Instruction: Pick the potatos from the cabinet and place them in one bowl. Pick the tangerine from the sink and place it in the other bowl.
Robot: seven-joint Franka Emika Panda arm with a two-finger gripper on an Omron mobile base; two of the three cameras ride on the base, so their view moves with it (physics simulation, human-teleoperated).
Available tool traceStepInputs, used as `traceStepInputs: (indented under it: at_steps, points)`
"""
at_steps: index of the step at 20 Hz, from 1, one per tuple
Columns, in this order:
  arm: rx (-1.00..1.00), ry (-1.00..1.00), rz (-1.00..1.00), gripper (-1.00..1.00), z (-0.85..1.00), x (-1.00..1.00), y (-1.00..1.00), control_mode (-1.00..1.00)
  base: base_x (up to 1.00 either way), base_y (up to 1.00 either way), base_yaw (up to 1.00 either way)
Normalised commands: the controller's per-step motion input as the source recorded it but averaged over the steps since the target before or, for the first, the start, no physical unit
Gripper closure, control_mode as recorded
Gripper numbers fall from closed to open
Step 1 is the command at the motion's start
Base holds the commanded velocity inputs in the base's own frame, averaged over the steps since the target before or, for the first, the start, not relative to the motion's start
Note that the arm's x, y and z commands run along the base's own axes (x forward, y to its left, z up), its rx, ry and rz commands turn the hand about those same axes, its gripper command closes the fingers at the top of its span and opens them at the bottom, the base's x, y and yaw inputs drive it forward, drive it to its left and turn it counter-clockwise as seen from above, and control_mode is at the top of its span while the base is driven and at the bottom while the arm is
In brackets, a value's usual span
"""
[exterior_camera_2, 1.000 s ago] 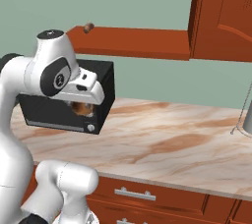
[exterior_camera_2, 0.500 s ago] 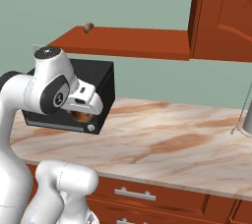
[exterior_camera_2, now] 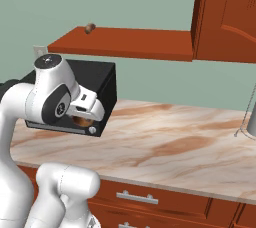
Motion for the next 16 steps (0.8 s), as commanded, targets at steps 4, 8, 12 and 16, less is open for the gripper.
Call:
traceStepInputs:
  at_steps: [4,8,12,16]
  points:
    - [0.0,0.0,0.0,1.0,0.0,0.0,0.0,-1.0,0.0,0.0,0.0]
    - [0.0,0.0,0.0,1.0,0.0,0.0,0.0,-1.0,0.0,0.0,0.0]
    - [0.0,0.0,0.0,1.0,0.0,0.0,0.0,1.0,0.0,0.0,0.0]
    - [0.0,0.0,0.0,1.0,0.0,0.0,0.0,1.0,-0.8,0.06,0.0]
